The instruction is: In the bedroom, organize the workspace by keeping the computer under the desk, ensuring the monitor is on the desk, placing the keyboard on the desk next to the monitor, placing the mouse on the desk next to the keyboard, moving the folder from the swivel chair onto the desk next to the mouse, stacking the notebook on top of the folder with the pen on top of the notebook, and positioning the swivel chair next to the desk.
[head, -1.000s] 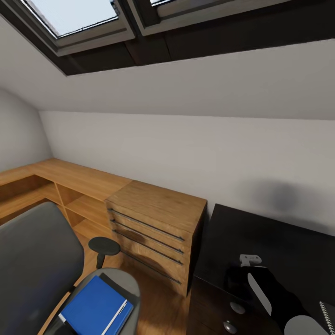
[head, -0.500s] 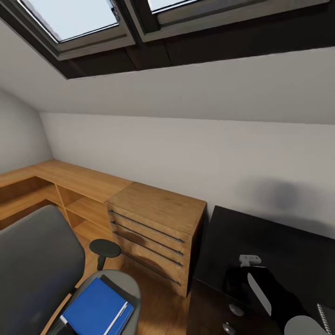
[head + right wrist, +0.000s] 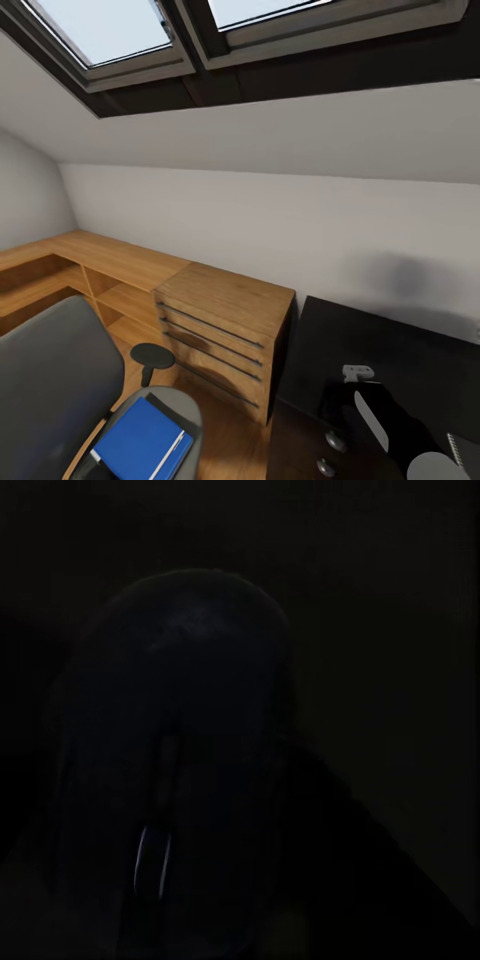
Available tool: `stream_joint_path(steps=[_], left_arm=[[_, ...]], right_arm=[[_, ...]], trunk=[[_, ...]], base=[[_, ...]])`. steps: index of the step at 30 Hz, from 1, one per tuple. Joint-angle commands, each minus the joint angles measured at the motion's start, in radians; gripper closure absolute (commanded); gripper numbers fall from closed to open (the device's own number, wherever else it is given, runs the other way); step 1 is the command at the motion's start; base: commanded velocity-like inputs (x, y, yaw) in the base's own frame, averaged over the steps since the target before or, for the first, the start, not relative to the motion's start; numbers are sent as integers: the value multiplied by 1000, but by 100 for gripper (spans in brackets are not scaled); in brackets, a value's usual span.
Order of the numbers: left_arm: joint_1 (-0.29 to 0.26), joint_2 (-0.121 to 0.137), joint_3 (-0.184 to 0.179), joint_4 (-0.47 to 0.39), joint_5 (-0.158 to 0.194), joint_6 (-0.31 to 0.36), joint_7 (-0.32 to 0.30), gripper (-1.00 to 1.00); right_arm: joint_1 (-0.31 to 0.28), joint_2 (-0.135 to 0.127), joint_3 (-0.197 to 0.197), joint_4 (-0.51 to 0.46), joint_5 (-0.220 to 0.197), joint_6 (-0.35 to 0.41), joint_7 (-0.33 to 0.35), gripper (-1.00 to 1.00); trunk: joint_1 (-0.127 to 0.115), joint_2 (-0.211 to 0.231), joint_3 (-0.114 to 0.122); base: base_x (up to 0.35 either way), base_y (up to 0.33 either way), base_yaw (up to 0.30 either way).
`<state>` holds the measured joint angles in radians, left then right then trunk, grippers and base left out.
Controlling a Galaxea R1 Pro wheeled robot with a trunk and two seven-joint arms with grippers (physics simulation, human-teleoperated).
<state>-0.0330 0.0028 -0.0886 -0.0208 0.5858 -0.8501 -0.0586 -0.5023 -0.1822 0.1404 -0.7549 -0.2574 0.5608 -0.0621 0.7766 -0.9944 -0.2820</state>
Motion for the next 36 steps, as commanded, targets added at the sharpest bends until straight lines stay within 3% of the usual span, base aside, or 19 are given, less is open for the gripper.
stream_joint_path(steps=[1,22,36], left_arm=[[-1,0,-7,1,12,-3,-6,-100],[-1,0,-8,1,11,-1,-6,-100],[-1,-1,-10,1,10,4,-10,-100]], right_arm=[[-1,-1,5,-1,-12,4,-8,100],[-1,2,4,-47,-14,4,-10,100],[-1,6,3,-57,-16,3,-11,100]], trunk=[[-5,6,2],[-85,153,68],[-85,153,74]], base=[[-275,0,0],[-320,0,-6],[-47,0,-226]])
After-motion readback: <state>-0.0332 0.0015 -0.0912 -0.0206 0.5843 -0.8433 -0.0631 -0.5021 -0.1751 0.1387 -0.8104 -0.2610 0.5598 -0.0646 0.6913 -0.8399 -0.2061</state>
